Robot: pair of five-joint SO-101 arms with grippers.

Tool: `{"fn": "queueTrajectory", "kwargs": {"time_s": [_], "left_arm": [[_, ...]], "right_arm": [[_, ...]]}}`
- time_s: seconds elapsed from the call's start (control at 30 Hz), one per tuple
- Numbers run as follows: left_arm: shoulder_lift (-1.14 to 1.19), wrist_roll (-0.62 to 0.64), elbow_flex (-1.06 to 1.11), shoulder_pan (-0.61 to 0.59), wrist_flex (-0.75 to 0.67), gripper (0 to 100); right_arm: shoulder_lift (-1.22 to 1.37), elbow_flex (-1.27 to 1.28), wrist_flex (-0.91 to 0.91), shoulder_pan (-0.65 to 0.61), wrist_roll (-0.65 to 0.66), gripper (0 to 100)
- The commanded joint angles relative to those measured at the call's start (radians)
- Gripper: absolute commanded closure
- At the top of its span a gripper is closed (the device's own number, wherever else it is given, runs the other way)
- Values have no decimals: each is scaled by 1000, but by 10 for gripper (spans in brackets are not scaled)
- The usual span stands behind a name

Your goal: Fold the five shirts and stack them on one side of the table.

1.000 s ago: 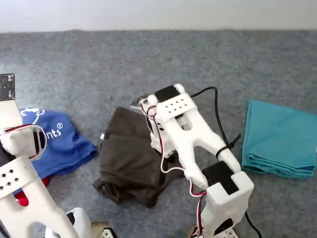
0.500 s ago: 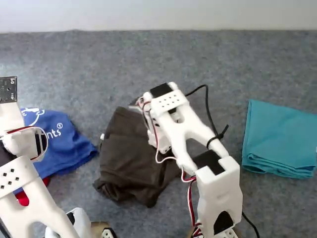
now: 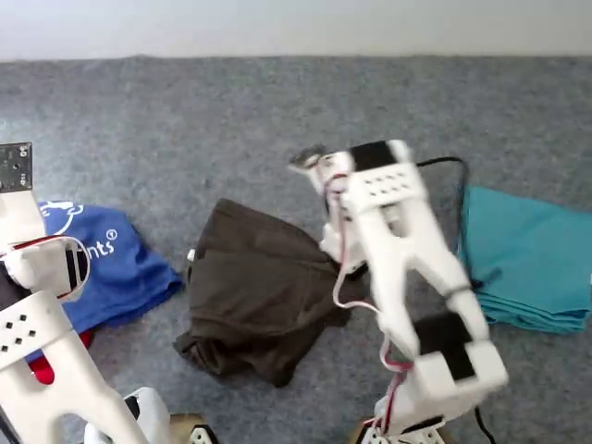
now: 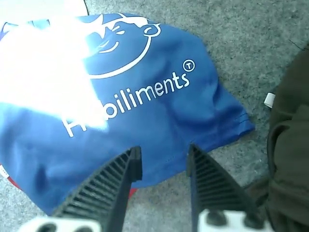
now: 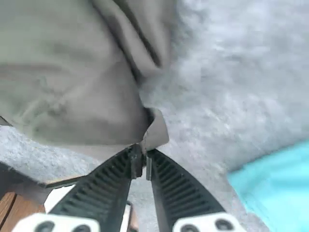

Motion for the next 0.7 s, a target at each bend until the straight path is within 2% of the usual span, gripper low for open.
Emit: {"fn": "queueTrajectory", "kwargs": {"time_s": [0.0,0.13,0.27,0.37,0.53,0.67], "left_arm": [[-5,-6,-7,8,-3,841],[-3,-69,1,109,15,841],[2,-106,8,284,32,841],[5,-106,15,427,11,840],[5,-104,84,637,-68,838],[6,-103,110,764,-69,837]], "right_arm": [[-231,-6,44,111,57,989],[-367,-95,39,295,91,989],[-375,-273,39,493,101,989],[-375,-367,39,596,107,989],[-386,-373,41,682,138,988],[-394,-374,44,685,140,988]]}}
